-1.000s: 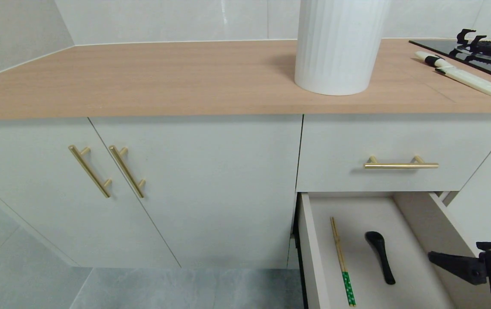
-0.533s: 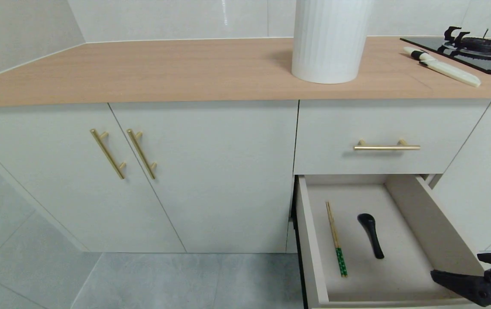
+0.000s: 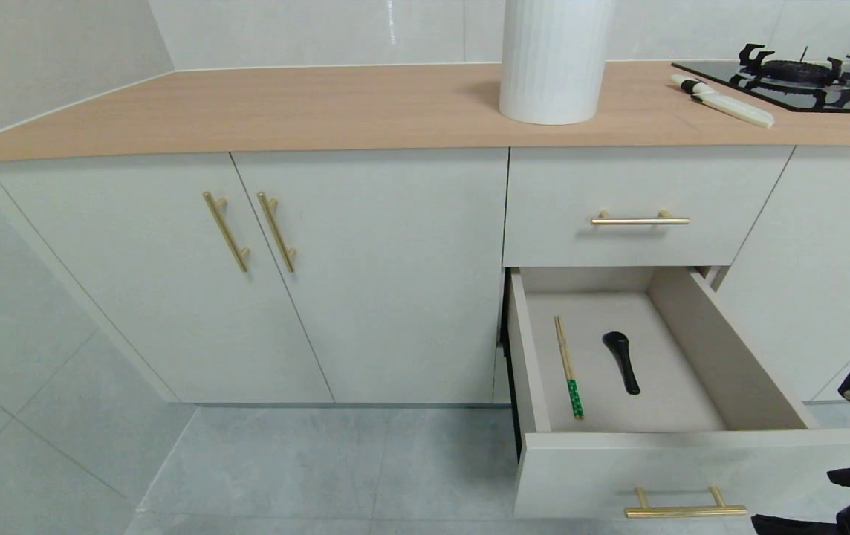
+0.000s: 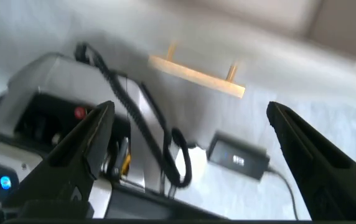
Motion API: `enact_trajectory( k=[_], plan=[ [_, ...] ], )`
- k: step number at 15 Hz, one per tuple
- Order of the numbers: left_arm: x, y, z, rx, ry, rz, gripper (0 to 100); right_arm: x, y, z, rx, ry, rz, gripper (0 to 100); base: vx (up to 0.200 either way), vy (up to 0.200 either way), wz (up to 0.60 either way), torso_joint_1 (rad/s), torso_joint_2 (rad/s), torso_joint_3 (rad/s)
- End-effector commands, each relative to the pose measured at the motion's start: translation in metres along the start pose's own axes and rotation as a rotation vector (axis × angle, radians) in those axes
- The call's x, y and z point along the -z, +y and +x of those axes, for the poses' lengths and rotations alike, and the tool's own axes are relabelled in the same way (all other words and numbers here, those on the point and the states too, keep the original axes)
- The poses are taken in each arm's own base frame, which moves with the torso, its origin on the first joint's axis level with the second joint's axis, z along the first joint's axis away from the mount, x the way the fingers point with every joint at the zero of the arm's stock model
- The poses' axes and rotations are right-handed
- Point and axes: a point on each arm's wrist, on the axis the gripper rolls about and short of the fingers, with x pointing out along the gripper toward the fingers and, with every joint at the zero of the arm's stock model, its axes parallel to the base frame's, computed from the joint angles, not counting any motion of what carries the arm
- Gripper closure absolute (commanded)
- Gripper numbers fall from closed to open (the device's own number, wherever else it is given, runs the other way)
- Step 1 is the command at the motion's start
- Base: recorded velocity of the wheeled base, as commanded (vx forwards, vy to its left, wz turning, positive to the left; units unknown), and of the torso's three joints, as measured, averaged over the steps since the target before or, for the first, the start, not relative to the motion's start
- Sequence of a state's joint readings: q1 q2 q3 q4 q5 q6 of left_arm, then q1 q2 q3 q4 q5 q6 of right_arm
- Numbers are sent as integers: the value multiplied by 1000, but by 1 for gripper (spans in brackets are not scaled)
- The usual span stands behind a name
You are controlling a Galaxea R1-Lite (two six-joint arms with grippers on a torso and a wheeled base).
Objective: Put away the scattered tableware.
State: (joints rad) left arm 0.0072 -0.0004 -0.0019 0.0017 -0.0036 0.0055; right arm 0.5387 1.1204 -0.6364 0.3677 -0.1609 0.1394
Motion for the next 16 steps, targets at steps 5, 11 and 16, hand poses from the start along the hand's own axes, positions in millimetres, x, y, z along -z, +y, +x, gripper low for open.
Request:
enact_trajectory(
  k=[5,11,16],
  plan=[
    [0,0,0,-1,1,-1,0,-7,11,55,37,220,53,0,0,0,0,0,0,0],
    [0,0,0,-1,1,-1,0,-13,14,84,125,158,108,0,0,0,0,0,0,0],
    [0,0,0,-1,-1,-1,0,-24,18,109,153,101,150,0,0,0,0,0,0,0]
  ],
)
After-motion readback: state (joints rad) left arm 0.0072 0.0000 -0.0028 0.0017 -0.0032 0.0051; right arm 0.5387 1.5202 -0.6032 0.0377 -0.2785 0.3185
